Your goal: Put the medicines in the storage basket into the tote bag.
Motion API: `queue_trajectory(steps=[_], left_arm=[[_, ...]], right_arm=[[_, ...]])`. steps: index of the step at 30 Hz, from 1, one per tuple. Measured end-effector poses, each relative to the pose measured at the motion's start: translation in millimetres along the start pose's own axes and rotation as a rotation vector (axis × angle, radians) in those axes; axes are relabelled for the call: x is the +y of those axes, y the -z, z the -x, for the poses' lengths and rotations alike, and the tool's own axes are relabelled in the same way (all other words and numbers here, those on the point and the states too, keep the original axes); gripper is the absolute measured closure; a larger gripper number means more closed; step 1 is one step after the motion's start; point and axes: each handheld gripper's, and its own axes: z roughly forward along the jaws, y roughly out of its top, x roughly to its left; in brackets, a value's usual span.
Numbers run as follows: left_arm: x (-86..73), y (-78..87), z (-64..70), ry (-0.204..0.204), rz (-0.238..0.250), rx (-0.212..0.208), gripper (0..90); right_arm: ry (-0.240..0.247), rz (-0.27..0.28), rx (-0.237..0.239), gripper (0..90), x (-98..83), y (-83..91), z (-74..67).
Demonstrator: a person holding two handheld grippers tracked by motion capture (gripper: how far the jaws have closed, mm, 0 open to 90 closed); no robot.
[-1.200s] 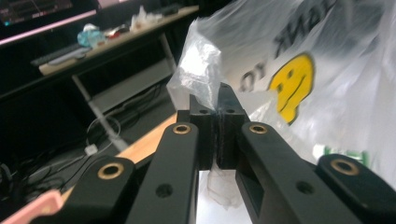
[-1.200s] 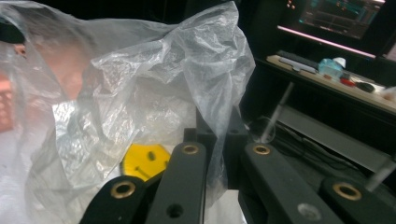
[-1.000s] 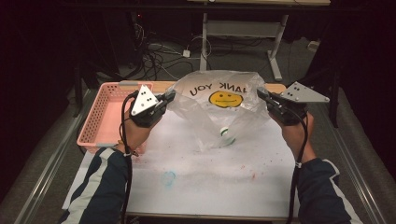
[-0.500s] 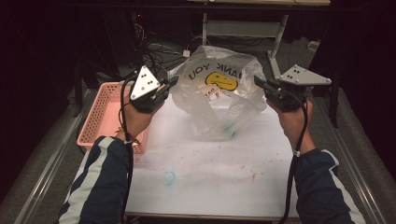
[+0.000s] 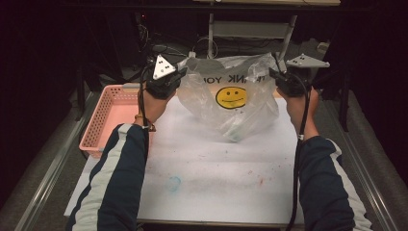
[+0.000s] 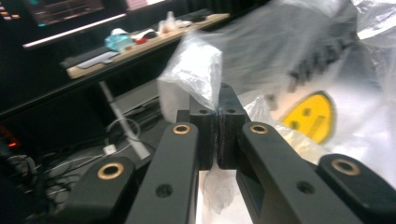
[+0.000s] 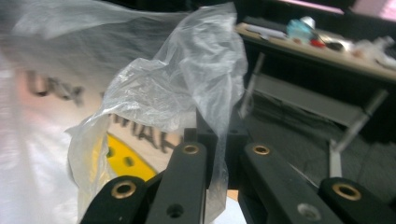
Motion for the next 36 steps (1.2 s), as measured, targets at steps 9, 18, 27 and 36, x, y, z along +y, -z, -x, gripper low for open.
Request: queue_trajectory(steps=[9, 18, 27, 36], left_arm=[[-14.1, -26.5, -4.7, 0.032, -0.085, 0.063, 71.7], [-20.4, -35.9, -0.6, 0.086, -0.075, -0.025, 31.7], [-48.0, -75.2, 24.2, 0.141, -0.19, -0.16, 31.0], [-60.0, -89.9, 35.3, 0.1, -0.247, -0.19, 85.4]], right_arm=[[-0.086, -0.103, -0.089, 90.0, -27.7, -16.9, 38.0], [-0.087, -0.117, -0.158, 90.0, -29.4, -14.3, 57.4], [-0.115, -0.13, -0.173, 90.0, -29.6, -13.7, 65.3], [-0.123, -0.141, -0.171, 90.0, -31.4, -13.5, 67.0]])
